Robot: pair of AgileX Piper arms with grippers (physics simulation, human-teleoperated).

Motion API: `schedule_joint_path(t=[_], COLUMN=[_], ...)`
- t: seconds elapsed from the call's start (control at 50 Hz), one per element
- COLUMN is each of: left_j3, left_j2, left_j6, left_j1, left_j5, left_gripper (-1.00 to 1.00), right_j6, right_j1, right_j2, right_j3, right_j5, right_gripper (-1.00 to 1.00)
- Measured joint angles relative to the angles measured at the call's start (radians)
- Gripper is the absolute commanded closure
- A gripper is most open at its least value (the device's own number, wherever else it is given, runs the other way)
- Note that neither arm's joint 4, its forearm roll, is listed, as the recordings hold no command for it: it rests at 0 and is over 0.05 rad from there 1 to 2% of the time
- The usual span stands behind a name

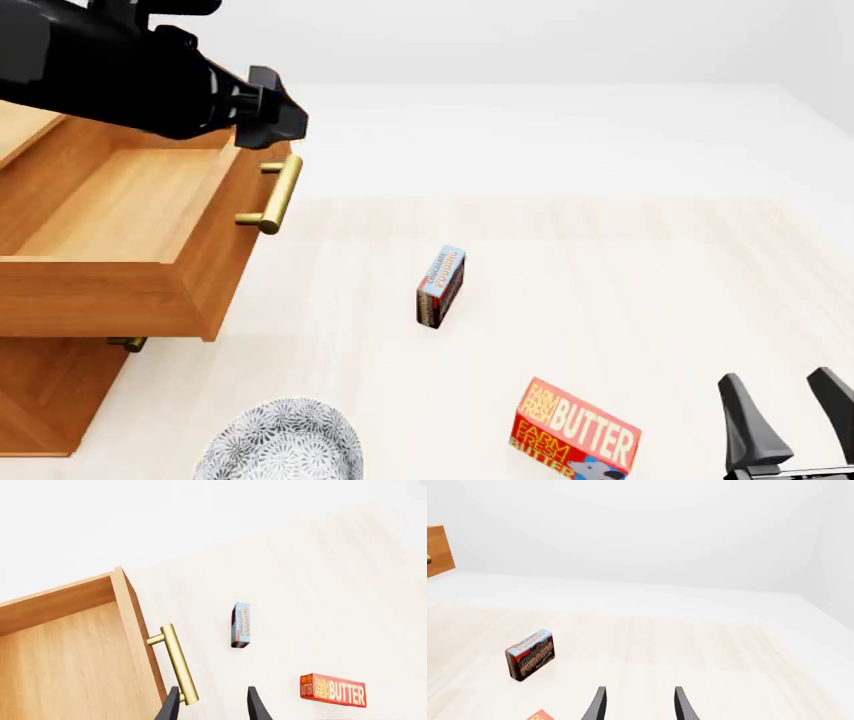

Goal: Put the chocolate pudding in the top drawer of the cabinet and close it.

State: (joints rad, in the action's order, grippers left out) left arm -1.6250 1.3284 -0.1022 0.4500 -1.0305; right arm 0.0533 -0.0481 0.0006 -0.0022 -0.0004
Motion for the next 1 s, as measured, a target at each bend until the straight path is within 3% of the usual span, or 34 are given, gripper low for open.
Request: schedule_joint_path(t=[1.0], left_j3=[0.160], left_j2=[0.068], left_j6=[-0.077], left_j1=[0.152], left_j5=[0.236], left_gripper=[-1.00], right_j6=[-0.004], right_j1=[0.004], right_j2=[0.000], right_j3=[0.001], right_j5=[0.002], right_gripper=[-1.00])
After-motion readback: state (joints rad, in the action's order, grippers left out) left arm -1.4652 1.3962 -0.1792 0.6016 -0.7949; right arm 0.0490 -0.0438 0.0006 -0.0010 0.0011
